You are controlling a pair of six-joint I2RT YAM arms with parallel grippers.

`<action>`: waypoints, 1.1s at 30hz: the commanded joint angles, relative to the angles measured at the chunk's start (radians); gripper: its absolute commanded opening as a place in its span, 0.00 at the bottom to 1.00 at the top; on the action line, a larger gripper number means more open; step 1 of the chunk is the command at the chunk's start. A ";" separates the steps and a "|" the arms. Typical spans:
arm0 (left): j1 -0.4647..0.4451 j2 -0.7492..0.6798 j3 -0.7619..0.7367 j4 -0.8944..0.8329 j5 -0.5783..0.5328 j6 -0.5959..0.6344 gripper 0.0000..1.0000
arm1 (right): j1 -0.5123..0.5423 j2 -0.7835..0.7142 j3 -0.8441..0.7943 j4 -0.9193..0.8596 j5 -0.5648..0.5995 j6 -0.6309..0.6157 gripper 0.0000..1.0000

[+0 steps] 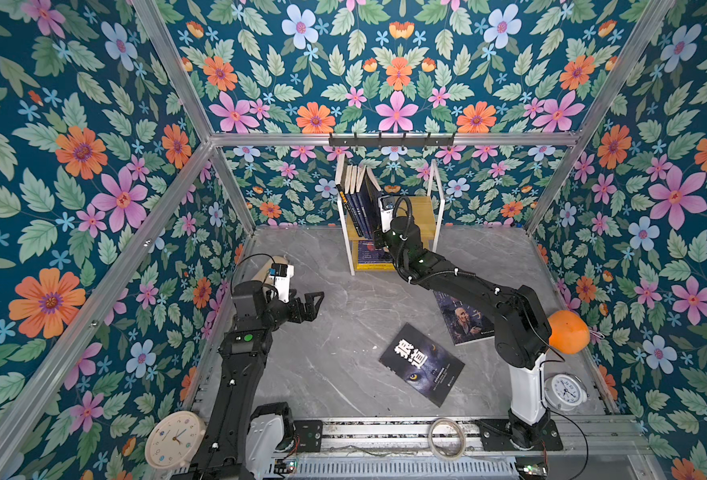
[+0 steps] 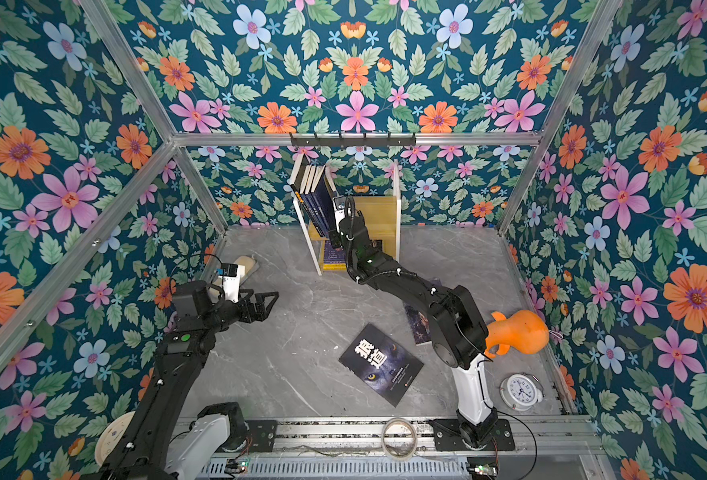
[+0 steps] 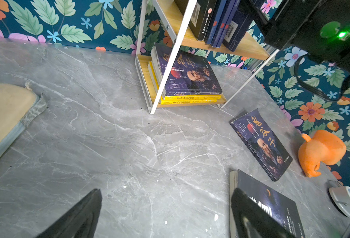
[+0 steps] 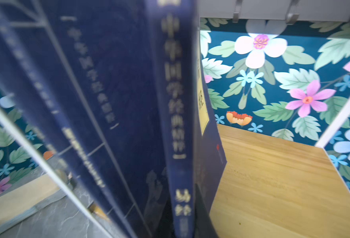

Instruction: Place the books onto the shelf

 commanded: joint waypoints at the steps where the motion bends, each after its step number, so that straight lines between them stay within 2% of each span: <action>1: 0.000 0.003 0.014 0.019 -0.001 0.006 1.00 | 0.003 -0.014 -0.014 0.004 -0.065 -0.018 0.15; 13: 0.000 0.003 0.010 0.021 -0.031 0.021 1.00 | 0.002 -0.042 -0.022 -0.044 -0.161 -0.094 0.35; 23: 0.000 0.012 0.019 0.016 -0.021 0.009 1.00 | -0.003 -0.189 -0.174 -0.073 -0.228 -0.118 0.48; 24: 0.003 0.012 0.020 0.014 -0.010 0.008 1.00 | -0.007 -0.196 -0.180 -0.086 -0.231 -0.112 0.53; 26: 0.005 0.014 0.017 0.019 -0.008 0.007 1.00 | -0.018 -0.203 -0.189 -0.113 -0.266 -0.109 0.70; 31: 0.003 0.009 0.024 0.010 -0.012 0.006 1.00 | -0.076 -0.202 -0.237 -0.115 -0.382 -0.035 0.98; 33: 0.005 0.009 0.026 0.007 -0.008 0.010 1.00 | -0.095 -0.185 -0.223 -0.123 -0.434 -0.019 0.99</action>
